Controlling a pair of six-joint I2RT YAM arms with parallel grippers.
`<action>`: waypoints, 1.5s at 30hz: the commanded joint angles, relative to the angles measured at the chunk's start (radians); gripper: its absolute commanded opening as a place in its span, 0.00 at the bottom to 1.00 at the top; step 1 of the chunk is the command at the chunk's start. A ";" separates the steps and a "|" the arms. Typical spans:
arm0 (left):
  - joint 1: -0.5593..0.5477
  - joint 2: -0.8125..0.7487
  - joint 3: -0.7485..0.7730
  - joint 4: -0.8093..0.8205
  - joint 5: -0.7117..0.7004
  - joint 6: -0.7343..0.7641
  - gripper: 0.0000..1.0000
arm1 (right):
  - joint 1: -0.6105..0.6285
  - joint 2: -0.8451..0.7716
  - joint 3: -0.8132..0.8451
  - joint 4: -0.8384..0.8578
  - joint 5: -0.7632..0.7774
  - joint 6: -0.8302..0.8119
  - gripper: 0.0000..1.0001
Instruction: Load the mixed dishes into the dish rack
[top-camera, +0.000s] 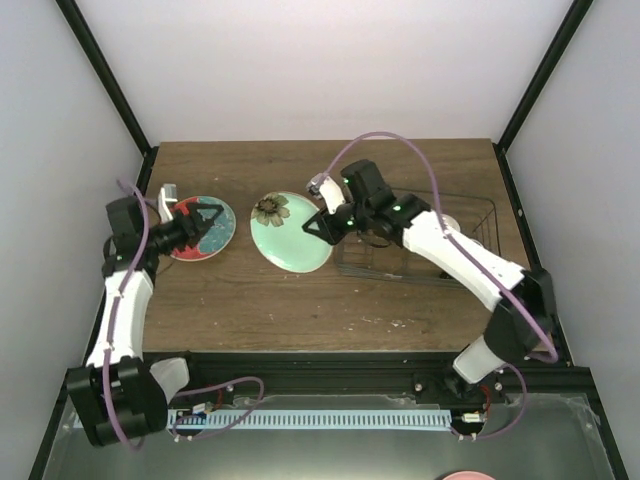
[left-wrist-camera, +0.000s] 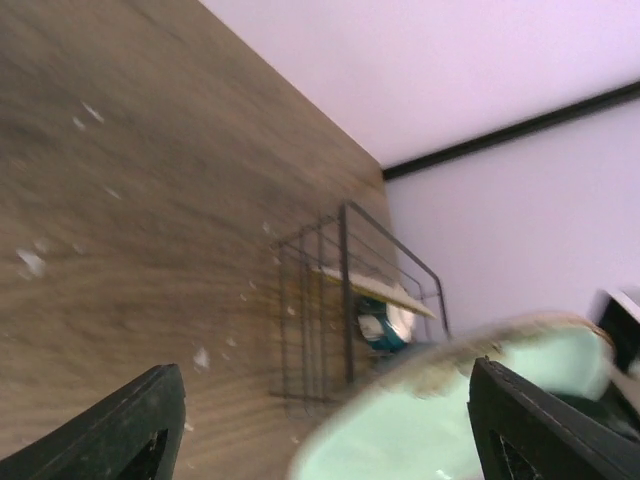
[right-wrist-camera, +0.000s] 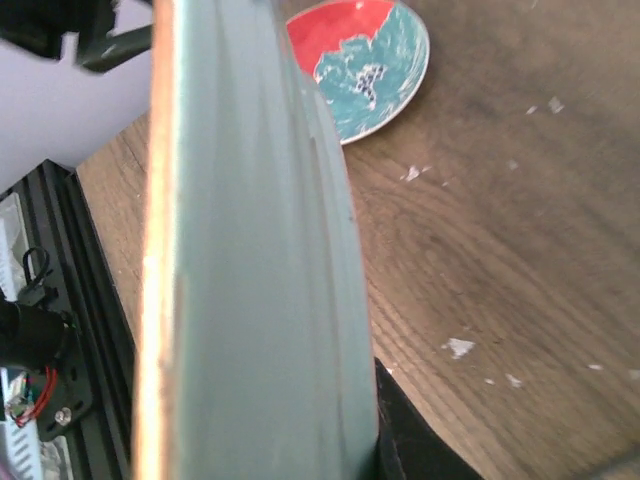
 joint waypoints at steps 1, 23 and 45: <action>0.067 0.121 0.145 -0.234 -0.094 0.183 0.79 | 0.006 -0.178 0.040 -0.081 0.096 -0.146 0.01; 0.125 0.334 0.216 -0.178 -0.094 0.158 0.80 | 0.007 -0.757 -0.259 -0.156 0.682 -0.796 0.01; 0.125 0.380 0.221 -0.170 -0.086 0.168 0.80 | -0.008 -0.783 -0.538 0.086 0.885 -1.191 0.01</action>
